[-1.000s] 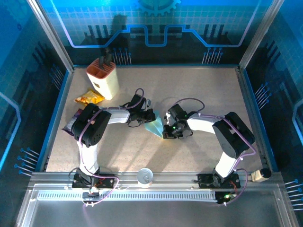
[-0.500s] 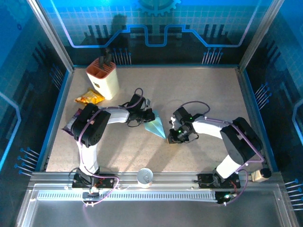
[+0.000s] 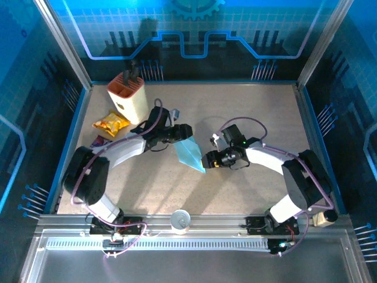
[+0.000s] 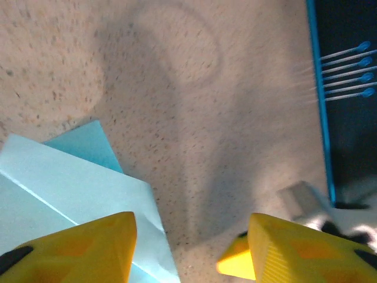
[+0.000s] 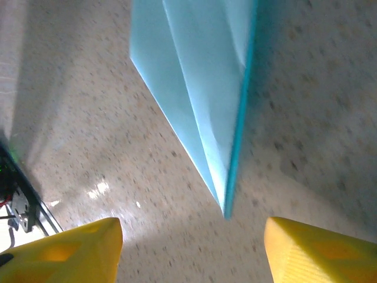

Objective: Fold a paper plane with a square sheet of paper (fold left side to right side)

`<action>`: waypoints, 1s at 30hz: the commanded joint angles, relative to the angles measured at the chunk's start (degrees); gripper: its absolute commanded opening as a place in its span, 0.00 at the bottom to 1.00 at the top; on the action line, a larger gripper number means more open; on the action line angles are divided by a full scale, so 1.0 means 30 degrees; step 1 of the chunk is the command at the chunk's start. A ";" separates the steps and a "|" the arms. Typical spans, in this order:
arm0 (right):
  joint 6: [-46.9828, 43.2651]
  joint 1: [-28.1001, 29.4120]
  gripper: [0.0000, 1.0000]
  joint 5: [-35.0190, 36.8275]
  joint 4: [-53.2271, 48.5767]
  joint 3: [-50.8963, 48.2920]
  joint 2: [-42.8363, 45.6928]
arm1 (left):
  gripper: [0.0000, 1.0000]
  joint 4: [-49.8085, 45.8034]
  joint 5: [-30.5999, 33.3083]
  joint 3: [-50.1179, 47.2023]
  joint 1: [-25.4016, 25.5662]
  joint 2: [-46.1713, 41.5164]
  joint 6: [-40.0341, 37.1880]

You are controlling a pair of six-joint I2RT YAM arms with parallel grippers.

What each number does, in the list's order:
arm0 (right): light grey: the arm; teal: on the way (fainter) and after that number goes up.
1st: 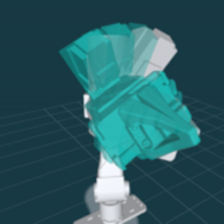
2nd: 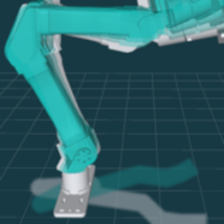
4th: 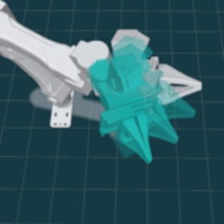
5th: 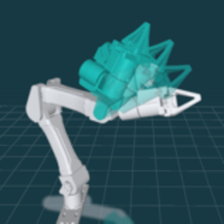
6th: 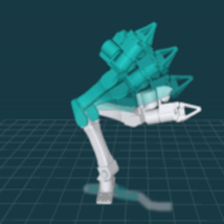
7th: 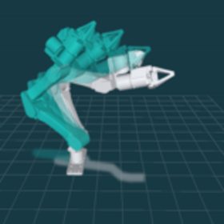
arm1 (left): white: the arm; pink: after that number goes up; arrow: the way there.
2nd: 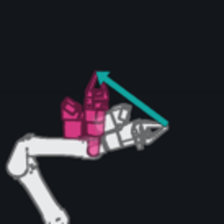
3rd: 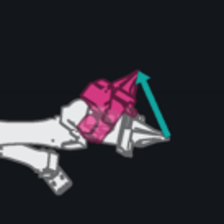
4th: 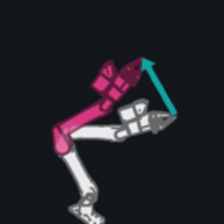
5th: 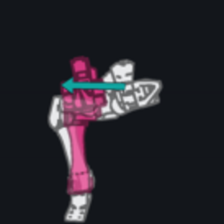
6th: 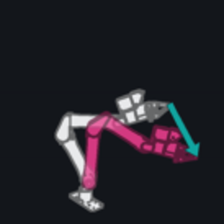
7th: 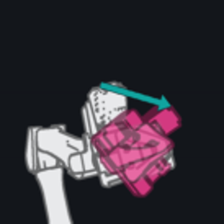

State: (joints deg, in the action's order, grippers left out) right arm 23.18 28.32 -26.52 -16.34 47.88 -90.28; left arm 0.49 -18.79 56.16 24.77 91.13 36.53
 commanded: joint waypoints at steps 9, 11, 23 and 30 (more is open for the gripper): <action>-0.1202 -0.0839 0.68 -0.2310 0.3055 0.2664 -0.4389 | 0.64 -0.0349 0.1230 -0.5178 -0.1294 -0.4457 0.1113; -0.1102 -0.0904 0.68 -0.2814 0.3412 0.2787 -0.4777 | 0.64 -0.0248 0.1143 -0.5712 -0.1409 -0.4730 0.1294; -0.0217 -0.1058 0.43 -0.4504 0.5431 0.2203 -0.5436 | 0.66 0.0869 0.0754 -0.7479 -0.2100 -0.5665 0.2262; 0.0665 -0.1466 0.14 -0.4757 0.6778 0.1317 -0.3949 | 0.66 0.2052 0.0091 -0.7600 -0.2128 -0.6371 0.2585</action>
State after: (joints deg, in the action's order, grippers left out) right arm 23.83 25.12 -39.42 1.52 53.25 -105.84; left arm 3.40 -16.49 34.33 18.90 74.22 43.42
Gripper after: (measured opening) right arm 0.160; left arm 0.661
